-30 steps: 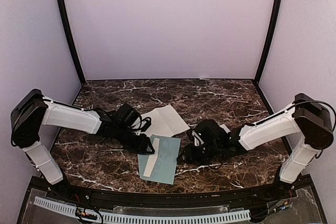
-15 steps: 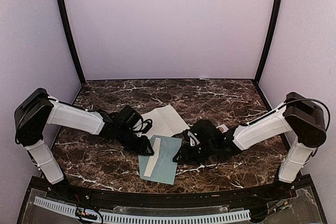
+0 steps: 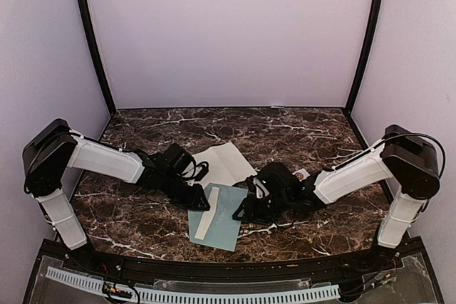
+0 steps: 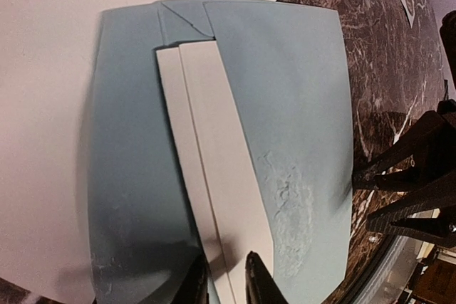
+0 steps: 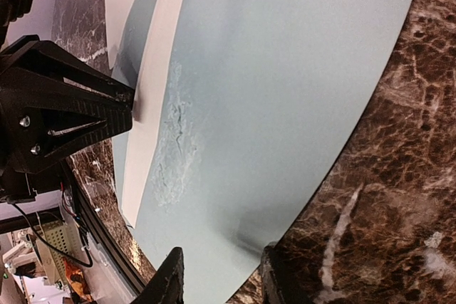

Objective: Place the letter into the envelope and seal it

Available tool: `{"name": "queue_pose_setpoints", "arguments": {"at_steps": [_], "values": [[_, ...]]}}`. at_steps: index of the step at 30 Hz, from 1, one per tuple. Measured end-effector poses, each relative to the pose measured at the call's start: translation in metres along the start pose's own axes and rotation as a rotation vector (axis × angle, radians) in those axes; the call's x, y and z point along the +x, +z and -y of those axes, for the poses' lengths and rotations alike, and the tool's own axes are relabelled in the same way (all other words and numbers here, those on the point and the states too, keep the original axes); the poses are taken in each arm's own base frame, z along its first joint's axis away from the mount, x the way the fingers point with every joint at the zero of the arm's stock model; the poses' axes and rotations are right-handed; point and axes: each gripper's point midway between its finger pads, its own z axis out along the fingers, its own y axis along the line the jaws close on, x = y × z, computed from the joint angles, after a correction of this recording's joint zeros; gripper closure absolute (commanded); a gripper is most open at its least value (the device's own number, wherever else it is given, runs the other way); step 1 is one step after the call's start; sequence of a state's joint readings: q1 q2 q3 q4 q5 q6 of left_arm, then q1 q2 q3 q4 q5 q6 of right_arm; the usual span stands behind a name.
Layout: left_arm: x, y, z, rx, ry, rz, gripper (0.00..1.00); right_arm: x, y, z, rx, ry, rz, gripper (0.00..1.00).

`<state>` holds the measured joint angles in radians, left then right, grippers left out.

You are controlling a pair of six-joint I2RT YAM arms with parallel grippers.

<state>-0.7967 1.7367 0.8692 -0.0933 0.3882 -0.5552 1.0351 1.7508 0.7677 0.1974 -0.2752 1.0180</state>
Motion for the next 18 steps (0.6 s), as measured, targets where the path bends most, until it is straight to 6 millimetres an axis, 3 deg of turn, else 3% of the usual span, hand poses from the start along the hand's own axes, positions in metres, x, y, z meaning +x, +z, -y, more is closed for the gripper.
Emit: {"name": "queue_pose_setpoints", "arguments": {"at_steps": [18], "values": [[0.0007, 0.0076, 0.0058, 0.021, 0.009, -0.012, 0.95, 0.0002, 0.0008, -0.0003, -0.003, 0.008, -0.002, 0.67]]}}
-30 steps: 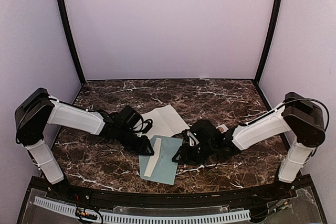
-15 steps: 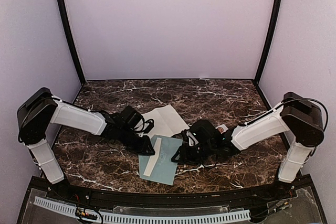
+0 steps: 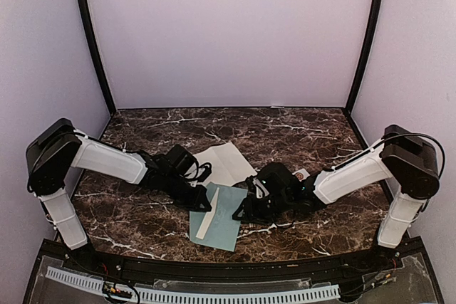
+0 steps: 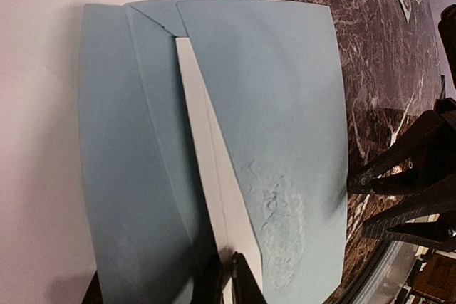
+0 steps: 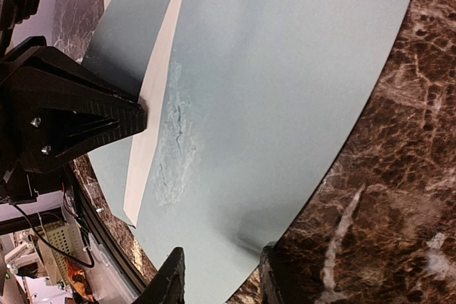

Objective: Place the letter into the envelope and seal it

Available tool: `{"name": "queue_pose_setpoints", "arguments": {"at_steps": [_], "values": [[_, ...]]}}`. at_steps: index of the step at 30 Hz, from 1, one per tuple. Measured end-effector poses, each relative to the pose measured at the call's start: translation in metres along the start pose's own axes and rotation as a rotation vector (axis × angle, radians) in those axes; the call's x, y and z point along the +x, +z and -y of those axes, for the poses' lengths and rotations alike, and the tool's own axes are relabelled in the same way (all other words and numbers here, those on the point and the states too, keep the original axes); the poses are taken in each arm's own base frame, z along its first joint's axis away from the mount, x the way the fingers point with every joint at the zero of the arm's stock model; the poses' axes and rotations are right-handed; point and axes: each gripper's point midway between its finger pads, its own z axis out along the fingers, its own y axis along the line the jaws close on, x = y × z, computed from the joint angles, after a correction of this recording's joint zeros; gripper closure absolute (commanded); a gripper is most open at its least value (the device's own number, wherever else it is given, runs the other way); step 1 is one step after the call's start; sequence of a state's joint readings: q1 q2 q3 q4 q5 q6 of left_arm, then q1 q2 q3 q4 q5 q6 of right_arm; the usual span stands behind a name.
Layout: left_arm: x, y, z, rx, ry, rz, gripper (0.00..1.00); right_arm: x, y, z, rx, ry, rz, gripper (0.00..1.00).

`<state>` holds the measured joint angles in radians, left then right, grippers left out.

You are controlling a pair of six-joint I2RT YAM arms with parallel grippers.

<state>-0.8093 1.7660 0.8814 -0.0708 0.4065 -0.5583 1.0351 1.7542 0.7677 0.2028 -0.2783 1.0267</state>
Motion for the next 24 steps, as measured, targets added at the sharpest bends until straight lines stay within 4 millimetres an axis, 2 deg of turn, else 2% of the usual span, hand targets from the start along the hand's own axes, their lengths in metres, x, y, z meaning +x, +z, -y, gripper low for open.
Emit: {"name": "queue_pose_setpoints", "arguments": {"at_steps": [12, 19, 24], "values": [[0.004, 0.004, 0.007, 0.010, 0.004, -0.006, 0.94, 0.000, 0.000, -0.001, -0.004, 0.000, -0.001, 0.68], [0.005, 0.000, 0.008, -0.020, 0.020, 0.000, 0.75, -0.001, 0.000, 0.000, -0.001, 0.000, 0.004, 0.67], [0.010, -0.010, 0.005, -0.061, 0.019, -0.009, 0.67, -0.001, -0.002, 0.001, 0.005, 0.003, 0.009, 0.65]]}}
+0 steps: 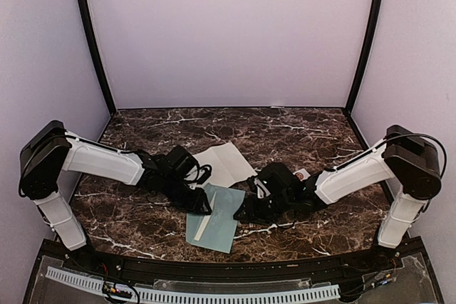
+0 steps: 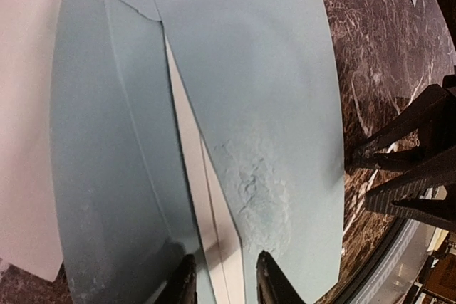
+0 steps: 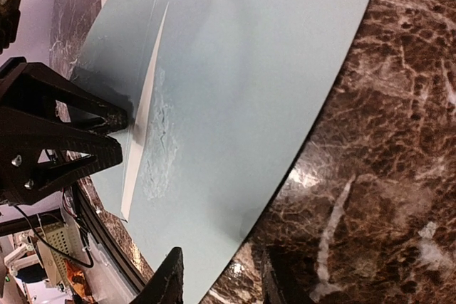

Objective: Place the letter into the envelope and seal it

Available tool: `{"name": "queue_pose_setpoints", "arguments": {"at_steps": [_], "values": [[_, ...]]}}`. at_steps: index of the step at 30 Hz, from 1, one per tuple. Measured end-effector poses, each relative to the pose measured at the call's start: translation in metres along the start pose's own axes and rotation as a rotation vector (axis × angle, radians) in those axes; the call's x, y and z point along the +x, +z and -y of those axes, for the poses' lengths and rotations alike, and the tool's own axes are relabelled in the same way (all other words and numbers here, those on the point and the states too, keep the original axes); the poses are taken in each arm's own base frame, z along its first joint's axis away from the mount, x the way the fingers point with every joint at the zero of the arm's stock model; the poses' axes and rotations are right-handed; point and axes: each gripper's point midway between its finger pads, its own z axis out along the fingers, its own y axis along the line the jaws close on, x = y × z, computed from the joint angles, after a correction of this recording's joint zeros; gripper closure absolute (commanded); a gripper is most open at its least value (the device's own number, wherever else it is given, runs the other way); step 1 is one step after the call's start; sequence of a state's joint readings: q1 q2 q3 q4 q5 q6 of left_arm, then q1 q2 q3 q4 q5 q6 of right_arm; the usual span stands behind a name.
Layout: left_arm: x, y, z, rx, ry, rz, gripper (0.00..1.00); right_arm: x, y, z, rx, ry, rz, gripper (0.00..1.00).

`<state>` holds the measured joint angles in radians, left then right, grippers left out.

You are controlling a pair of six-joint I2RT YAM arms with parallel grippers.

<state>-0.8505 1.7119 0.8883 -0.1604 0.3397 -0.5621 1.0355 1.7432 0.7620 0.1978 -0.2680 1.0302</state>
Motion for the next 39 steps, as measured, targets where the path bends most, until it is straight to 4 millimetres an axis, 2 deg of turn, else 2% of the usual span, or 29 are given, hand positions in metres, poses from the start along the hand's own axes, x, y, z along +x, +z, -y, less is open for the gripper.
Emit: {"name": "queue_pose_setpoints", "arguments": {"at_steps": [4, 8, 16, 22, 25, 32, 39], "values": [[0.003, -0.008, 0.002, -0.004, -0.008, 0.000, 0.63, 0.004, -0.006, 0.003, 0.011, 0.004, -0.007, 0.64], [0.011, -0.014, 0.005, 0.003, -0.015, -0.004, 0.64, 0.012, -0.008, -0.002, 0.007, -0.007, -0.019, 0.64], [0.044, -0.010, -0.001, 0.017, -0.064, -0.062, 0.67, 0.029, -0.006, -0.009, -0.005, -0.013, -0.052, 0.64], [0.048, -0.011, 0.000, 0.026, -0.080, -0.062, 0.68, 0.037, -0.003, -0.015, -0.019, -0.017, -0.066, 0.64], [0.050, -0.011, 0.001, 0.032, -0.082, -0.064, 0.72, 0.041, 0.002, -0.012, -0.012, -0.014, -0.077, 0.65], [0.054, -0.010, 0.004, 0.040, -0.081, -0.077, 0.79, 0.040, 0.007, -0.017, -0.029, -0.013, -0.081, 0.66], [0.060, -0.008, 0.008, 0.050, -0.080, -0.096, 0.81, 0.040, 0.010, -0.020, -0.040, -0.015, -0.086, 0.66]]}}
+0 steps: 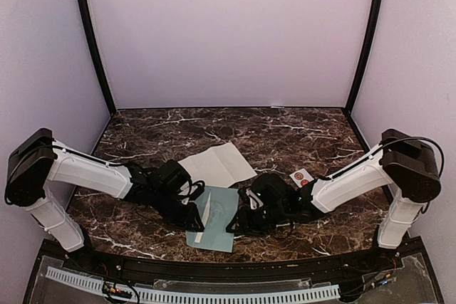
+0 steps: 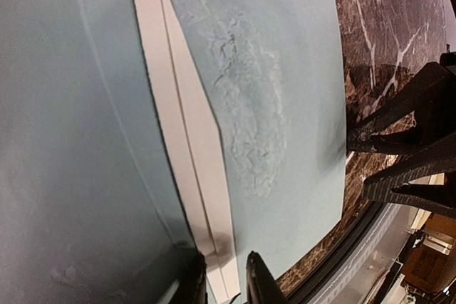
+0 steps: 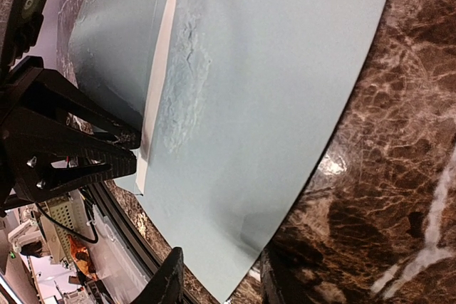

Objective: Place the letter into the envelope and seal it

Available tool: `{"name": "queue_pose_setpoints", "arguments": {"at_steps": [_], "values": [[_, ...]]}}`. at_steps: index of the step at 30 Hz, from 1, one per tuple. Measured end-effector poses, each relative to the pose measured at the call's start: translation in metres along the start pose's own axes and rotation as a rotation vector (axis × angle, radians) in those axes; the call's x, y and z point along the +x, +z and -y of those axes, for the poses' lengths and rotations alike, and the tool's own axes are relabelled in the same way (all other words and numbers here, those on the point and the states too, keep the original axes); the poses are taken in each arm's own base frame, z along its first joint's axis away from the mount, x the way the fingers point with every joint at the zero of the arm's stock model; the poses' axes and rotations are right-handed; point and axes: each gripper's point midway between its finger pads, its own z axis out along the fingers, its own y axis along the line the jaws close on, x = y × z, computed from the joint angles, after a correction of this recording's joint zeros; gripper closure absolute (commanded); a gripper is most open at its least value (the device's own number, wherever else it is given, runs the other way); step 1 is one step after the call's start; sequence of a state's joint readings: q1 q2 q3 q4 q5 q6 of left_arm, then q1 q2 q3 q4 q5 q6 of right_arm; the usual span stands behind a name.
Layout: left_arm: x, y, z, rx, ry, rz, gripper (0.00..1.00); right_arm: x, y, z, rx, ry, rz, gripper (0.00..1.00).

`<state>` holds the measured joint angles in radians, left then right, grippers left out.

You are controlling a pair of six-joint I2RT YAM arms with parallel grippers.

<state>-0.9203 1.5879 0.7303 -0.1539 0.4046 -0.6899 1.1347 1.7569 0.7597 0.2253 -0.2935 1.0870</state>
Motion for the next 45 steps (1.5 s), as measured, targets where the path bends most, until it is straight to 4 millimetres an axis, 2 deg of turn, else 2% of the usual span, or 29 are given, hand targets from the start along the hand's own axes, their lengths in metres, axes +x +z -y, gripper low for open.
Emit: {"name": "queue_pose_setpoints", "arguments": {"at_steps": [38, 43, 45], "values": [[0.001, 0.010, 0.010, 0.055, 0.006, 0.000, 0.84, -0.001, 0.003, -0.002, 0.000, 0.000, -0.004, 0.67], [-0.001, 0.008, 0.010, 0.040, 0.015, 0.018, 0.74, -0.002, 0.002, -0.002, 0.002, -0.001, 0.001, 0.66], [-0.004, 0.003, 0.010, 0.024, 0.024, 0.033, 0.65, -0.002, -0.001, -0.001, 0.013, 0.000, 0.008, 0.64]]}}
